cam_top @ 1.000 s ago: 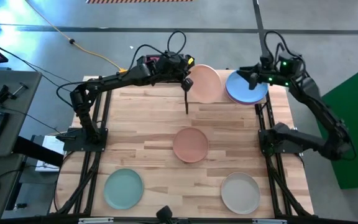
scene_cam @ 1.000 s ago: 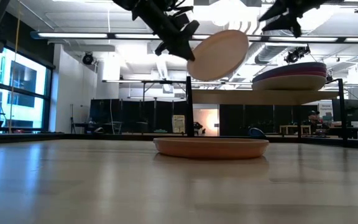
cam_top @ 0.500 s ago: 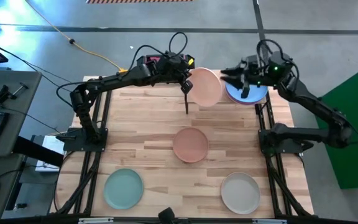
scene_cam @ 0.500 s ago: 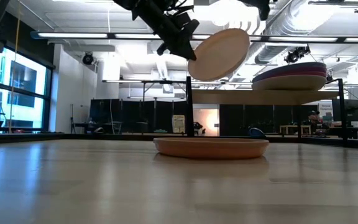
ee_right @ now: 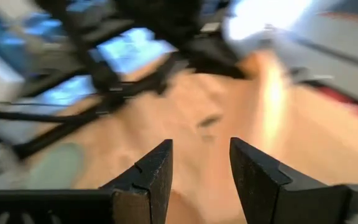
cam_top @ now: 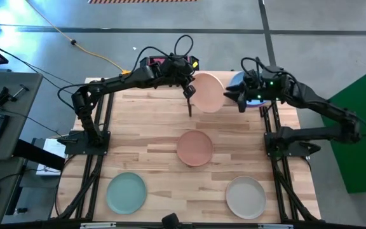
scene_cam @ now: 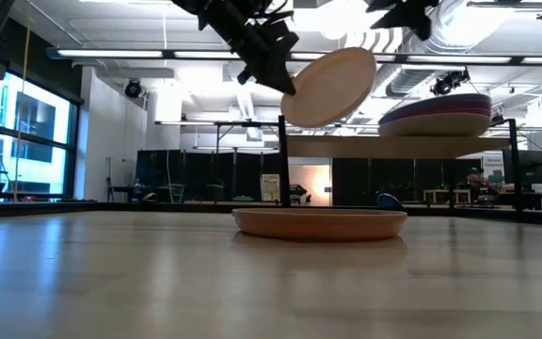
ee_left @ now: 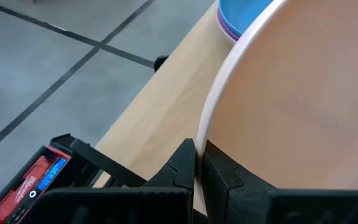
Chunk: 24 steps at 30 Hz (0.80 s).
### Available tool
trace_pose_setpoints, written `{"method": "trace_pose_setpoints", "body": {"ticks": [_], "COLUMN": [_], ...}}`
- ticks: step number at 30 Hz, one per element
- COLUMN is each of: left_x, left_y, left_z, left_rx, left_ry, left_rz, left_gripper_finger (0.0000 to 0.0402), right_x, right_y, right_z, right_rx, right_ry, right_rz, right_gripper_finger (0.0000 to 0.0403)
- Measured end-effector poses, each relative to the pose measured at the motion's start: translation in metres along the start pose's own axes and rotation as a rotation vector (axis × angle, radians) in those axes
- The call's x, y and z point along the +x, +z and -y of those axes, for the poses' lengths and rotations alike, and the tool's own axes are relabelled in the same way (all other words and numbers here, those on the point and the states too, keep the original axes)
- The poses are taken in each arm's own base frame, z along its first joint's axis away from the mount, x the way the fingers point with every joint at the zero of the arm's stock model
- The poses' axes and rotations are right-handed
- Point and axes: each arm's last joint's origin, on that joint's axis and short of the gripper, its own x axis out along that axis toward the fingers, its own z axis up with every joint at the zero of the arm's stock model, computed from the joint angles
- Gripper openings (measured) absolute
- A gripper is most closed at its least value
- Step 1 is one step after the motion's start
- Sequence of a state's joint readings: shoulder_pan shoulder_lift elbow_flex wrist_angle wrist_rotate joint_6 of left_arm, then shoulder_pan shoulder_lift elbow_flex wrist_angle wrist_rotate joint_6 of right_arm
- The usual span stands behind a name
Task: Place and stack plates onto a shelf
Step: Put the light orange plate on the shelf
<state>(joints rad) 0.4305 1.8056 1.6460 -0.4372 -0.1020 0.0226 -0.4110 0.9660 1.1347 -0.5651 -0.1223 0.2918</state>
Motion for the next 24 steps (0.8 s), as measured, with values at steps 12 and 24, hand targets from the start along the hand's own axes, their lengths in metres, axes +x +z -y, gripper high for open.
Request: {"method": "trace_pose_setpoints", "body": {"ticks": [12,24], "left_x": [0.0,0.0], "left_y": [0.001,0.001], "left_z": [-0.001,-0.001], "left_rx": [0.034,0.034], "left_ry": [0.027,0.036], "left_rz": [0.005,0.009], "left_gripper_finger": [0.0,0.0], "right_x": [0.03,0.065], "right_y": [0.02,0.033], "right_z": [-0.002,-0.011], "right_rx": [-0.132,-0.189], "right_ry": [-0.403,-0.465], "right_rz": [-0.108,-0.235], "right_gripper_finger": [0.0142,0.0142]}}
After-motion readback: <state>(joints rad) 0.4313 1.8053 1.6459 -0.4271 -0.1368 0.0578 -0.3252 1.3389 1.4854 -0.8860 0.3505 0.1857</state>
